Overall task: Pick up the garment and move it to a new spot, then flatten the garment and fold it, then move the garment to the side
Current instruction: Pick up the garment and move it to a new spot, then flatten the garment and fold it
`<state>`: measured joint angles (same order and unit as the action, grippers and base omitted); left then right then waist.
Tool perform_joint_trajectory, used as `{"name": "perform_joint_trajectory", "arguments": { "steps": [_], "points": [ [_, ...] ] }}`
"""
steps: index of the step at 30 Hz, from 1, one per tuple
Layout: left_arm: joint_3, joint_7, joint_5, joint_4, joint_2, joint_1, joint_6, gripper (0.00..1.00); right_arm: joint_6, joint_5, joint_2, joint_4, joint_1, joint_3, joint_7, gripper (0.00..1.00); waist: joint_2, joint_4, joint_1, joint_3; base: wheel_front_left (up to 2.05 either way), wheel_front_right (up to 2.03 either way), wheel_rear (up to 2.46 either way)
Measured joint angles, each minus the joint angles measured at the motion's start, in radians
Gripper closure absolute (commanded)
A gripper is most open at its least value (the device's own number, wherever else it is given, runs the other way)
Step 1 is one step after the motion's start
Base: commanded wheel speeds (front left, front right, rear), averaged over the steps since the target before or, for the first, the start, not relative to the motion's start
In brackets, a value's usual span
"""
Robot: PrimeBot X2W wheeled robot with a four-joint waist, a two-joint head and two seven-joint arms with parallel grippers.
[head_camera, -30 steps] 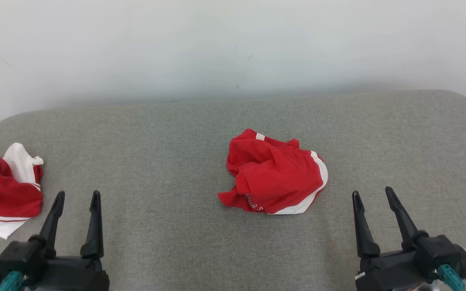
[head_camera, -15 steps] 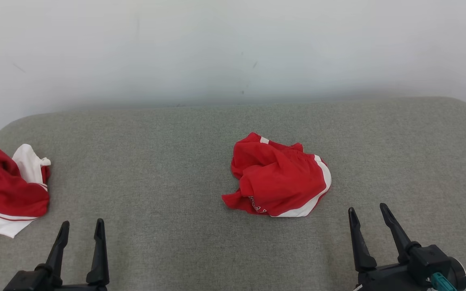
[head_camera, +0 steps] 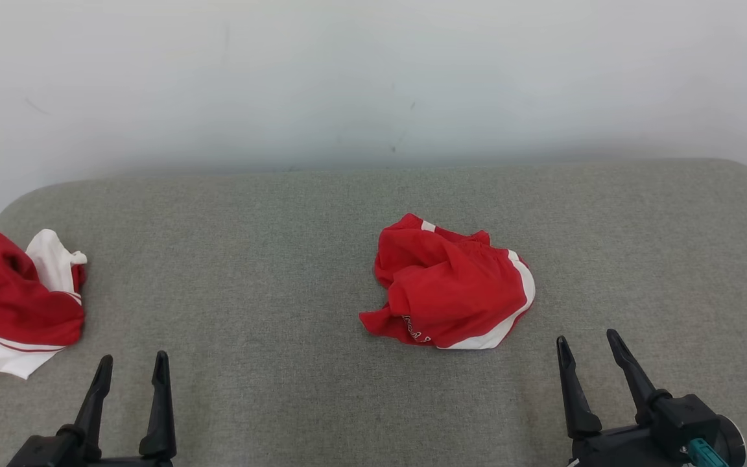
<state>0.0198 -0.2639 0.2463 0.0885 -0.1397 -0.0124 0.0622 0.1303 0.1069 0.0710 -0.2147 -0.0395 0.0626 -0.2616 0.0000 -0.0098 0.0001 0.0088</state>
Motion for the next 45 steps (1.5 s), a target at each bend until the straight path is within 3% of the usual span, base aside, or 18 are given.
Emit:
{"name": "perform_joint_trajectory", "arguments": {
  "steps": [36,45],
  "points": [
    [0.027,0.0,-0.034,0.017,0.033,-0.001,0.035,0.0,0.0,0.006,0.001,-0.018,-0.014,-0.008,-0.002,0.0,0.0,0.014,0.0,-0.001,0.0,0.0,0.0],
    [0.008,0.0,-0.035,0.027,0.044,0.028,0.044,0.0,0.0,-0.001,0.107,-0.082,-0.201,0.043,0.008,0.0,0.0001,0.05,0.0,0.038,0.0,0.0,0.0]
  ]
}}
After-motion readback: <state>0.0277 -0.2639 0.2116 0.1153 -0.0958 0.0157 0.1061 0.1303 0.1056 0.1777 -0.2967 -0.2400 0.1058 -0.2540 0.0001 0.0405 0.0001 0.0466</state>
